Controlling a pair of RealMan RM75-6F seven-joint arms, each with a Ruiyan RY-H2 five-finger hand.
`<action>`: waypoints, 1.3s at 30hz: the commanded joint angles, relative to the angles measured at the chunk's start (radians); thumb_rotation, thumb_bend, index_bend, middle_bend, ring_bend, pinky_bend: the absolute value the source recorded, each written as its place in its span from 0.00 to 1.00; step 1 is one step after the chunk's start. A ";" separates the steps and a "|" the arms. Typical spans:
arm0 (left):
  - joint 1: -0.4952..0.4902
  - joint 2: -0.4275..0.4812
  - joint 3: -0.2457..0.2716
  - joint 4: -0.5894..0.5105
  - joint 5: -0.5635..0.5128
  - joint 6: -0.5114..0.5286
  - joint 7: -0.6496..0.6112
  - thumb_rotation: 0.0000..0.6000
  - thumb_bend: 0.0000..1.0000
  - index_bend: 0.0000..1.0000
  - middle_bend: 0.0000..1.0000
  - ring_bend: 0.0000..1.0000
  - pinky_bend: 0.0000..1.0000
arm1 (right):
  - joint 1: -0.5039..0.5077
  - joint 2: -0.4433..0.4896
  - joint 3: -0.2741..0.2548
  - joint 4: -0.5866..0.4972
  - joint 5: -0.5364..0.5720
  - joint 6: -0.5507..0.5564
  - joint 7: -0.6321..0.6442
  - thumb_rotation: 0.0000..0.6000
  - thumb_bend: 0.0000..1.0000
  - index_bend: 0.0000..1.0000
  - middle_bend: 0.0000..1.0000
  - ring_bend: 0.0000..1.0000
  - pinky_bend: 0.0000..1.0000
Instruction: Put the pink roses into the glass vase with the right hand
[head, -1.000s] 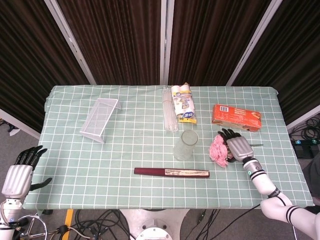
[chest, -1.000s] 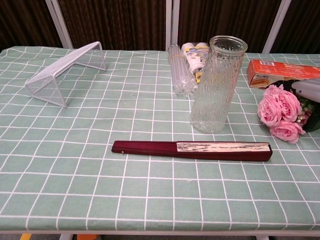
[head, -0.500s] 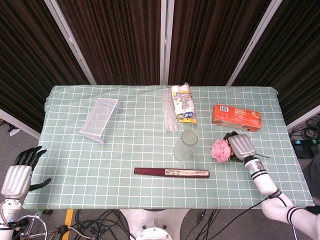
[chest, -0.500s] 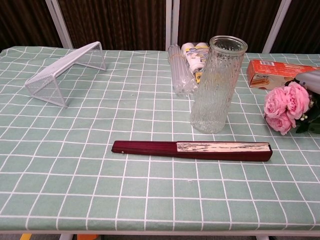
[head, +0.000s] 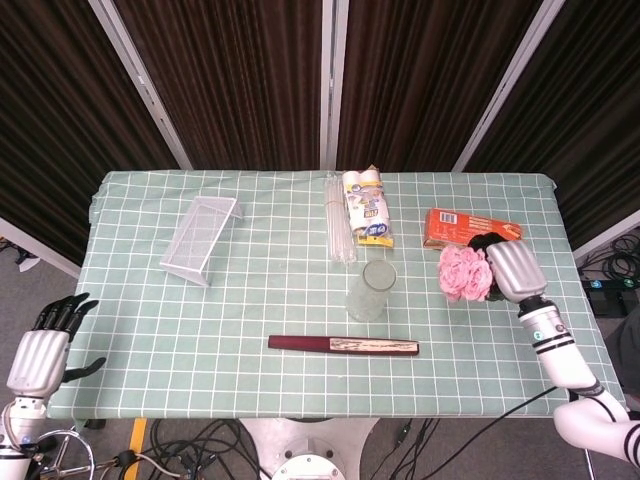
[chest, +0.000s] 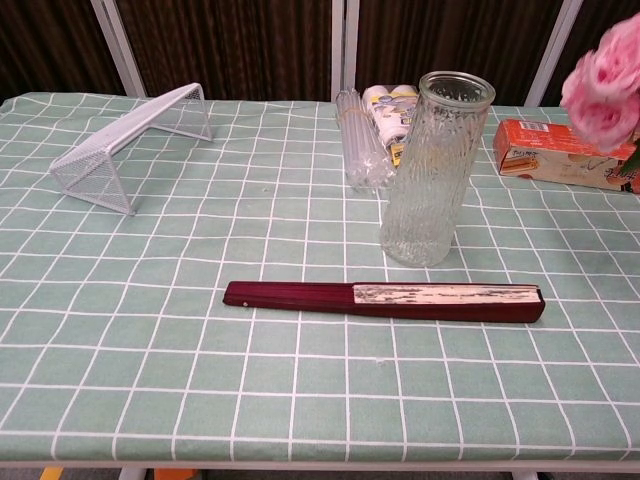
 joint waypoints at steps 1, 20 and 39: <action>-0.003 0.000 -0.002 -0.007 0.002 -0.001 0.007 1.00 0.00 0.18 0.10 0.09 0.13 | -0.019 0.197 0.108 -0.263 0.043 0.075 0.040 1.00 0.17 0.56 0.40 0.33 0.60; 0.002 0.001 -0.001 0.001 -0.009 -0.004 -0.005 1.00 0.00 0.18 0.10 0.09 0.13 | 0.032 0.004 0.268 -0.534 0.100 0.270 0.367 1.00 0.17 0.55 0.40 0.33 0.60; 0.002 0.000 0.003 0.016 -0.002 -0.002 -0.018 1.00 0.00 0.18 0.10 0.09 0.13 | 0.082 -0.230 0.198 -0.265 0.008 0.254 0.555 1.00 0.15 0.54 0.40 0.33 0.60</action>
